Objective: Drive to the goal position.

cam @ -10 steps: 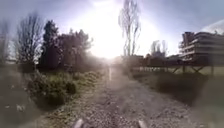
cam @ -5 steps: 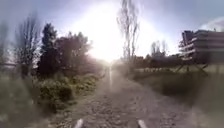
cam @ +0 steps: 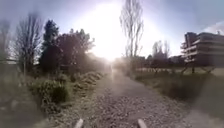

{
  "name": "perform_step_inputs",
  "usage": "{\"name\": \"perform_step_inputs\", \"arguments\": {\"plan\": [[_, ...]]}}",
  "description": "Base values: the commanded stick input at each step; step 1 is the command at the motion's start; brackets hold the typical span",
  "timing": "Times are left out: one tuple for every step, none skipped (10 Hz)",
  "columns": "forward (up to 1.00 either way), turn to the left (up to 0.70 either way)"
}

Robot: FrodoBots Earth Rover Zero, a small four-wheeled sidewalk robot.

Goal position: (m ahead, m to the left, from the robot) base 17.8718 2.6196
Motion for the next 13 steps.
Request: {"name": "perform_step_inputs", "arguments": {"plan": [[0.5, 0.0], [0.5, -0.11], [0.5, -0.44], [0.5, -0.3], [0.5, 0.0], [0.5, 0.0], [0.5, 0.0], [0.5, 0.0], [0.5, 0.0], [0.5, 0.0], [0.5, 0.0], [0.5, 0.0], [0.5, 0.0]]}}
